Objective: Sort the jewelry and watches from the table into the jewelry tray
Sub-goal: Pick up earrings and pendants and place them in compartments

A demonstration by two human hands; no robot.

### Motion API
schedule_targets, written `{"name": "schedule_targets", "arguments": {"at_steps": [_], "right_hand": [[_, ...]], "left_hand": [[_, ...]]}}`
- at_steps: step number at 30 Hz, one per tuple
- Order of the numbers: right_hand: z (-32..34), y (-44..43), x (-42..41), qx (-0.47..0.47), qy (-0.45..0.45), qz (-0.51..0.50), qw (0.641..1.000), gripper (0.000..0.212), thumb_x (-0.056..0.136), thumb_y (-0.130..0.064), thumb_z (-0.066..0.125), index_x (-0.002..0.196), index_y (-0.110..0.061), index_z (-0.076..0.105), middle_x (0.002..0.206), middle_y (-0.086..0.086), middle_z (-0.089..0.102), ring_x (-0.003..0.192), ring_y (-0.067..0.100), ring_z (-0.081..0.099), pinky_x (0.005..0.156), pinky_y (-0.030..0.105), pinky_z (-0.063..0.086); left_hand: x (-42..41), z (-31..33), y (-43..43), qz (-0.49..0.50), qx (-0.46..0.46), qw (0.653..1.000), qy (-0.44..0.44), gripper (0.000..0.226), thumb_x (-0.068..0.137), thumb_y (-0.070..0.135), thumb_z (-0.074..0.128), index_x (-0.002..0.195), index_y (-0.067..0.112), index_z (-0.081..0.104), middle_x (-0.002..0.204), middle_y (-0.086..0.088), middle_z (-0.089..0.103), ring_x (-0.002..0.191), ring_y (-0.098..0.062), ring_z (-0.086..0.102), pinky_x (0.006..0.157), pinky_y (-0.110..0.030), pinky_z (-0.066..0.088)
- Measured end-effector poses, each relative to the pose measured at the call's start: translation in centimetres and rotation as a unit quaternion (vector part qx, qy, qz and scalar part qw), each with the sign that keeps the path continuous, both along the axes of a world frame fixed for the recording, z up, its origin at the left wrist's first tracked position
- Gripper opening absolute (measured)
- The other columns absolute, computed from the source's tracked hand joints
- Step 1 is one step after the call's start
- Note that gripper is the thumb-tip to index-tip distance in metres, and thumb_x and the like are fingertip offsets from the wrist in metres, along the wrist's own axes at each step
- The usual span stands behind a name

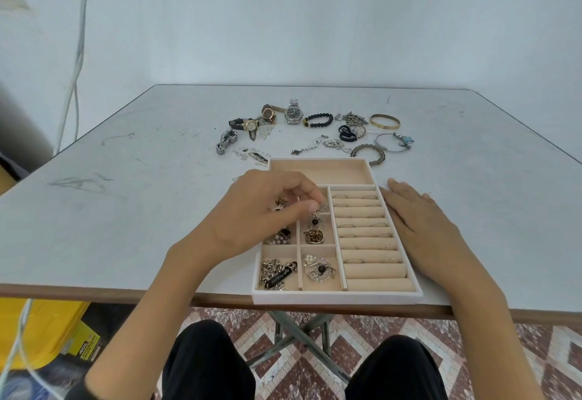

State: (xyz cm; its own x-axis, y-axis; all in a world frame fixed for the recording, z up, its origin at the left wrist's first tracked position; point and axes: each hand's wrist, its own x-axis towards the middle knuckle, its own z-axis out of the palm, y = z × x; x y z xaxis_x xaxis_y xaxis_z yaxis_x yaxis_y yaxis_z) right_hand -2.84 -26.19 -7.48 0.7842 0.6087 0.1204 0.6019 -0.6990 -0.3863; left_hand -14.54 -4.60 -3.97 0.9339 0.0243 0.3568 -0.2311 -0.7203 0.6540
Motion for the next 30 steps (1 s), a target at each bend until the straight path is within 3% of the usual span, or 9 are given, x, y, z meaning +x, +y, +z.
{"name": "schedule_targets", "arguments": {"at_steps": [6, 12, 19, 25, 30], "right_hand": [[0.04, 0.02, -0.01, 0.003, 0.003, 0.000, 1.000, 0.044, 0.104, -0.032, 0.023, 0.147, -0.035, 0.029, 0.159, -0.005, 0.017, 0.147, 0.009, 0.009, 0.117, 0.027, 0.000], [0.08, -0.02, -0.07, 0.003, 0.003, 0.004, 1.000, 0.045, 0.104, -0.032, 0.022, 0.148, -0.035, 0.029, 0.159, -0.005, 0.016, 0.147, 0.009, 0.008, 0.117, 0.026, -0.001], [0.19, 0.03, -0.15, 0.001, 0.003, 0.004, 1.000, 0.044, 0.104, -0.032, 0.022, 0.148, -0.034, 0.029, 0.159, -0.005, 0.016, 0.147, 0.009, 0.008, 0.117, 0.027, 0.000], [0.17, -0.02, -0.13, -0.001, 0.002, 0.004, 1.000, 0.045, 0.104, -0.032, 0.022, 0.148, -0.034, 0.028, 0.159, -0.005, 0.016, 0.147, 0.009, 0.008, 0.117, 0.027, -0.001], [0.20, -0.05, -0.14, -0.002, 0.002, 0.003, 1.000, 0.044, 0.104, -0.031, 0.022, 0.148, -0.033, 0.028, 0.159, -0.005, 0.016, 0.147, 0.009, 0.008, 0.117, 0.026, -0.001]], "left_hand": [[-0.03, 0.10, -0.23, -0.053, 0.047, 0.997, 0.003, 0.010, 0.088, 0.025, 0.068, 0.095, 0.022, 0.074, 0.086, 0.014, 0.072, 0.085, -0.008, 0.066, 0.079, -0.028, 0.051], [-0.57, 0.45, -0.15, -0.041, 0.140, 0.989, 0.021, 0.003, 0.084, 0.036, 0.069, 0.085, 0.038, 0.072, 0.078, 0.019, 0.067, 0.087, -0.006, 0.057, 0.089, -0.022, 0.034], [-0.73, 0.57, -0.15, 0.001, 0.231, 0.973, 0.008, 0.011, 0.081, 0.043, 0.061, 0.079, 0.035, 0.069, 0.078, 0.019, 0.062, 0.087, -0.001, 0.048, 0.078, -0.024, 0.027], [-0.57, 0.61, -0.69, 0.002, 0.223, 0.975, 0.017, 0.014, 0.079, 0.041, 0.059, 0.086, 0.037, 0.070, 0.080, 0.022, 0.066, 0.089, -0.001, 0.052, 0.081, -0.020, 0.027], [-0.68, 0.52, -0.68, 0.005, 0.231, 0.973, 0.015, 0.014, 0.081, 0.045, 0.058, 0.074, 0.035, 0.066, 0.068, 0.022, 0.061, 0.083, -0.003, 0.052, 0.082, -0.020, 0.026]]}}
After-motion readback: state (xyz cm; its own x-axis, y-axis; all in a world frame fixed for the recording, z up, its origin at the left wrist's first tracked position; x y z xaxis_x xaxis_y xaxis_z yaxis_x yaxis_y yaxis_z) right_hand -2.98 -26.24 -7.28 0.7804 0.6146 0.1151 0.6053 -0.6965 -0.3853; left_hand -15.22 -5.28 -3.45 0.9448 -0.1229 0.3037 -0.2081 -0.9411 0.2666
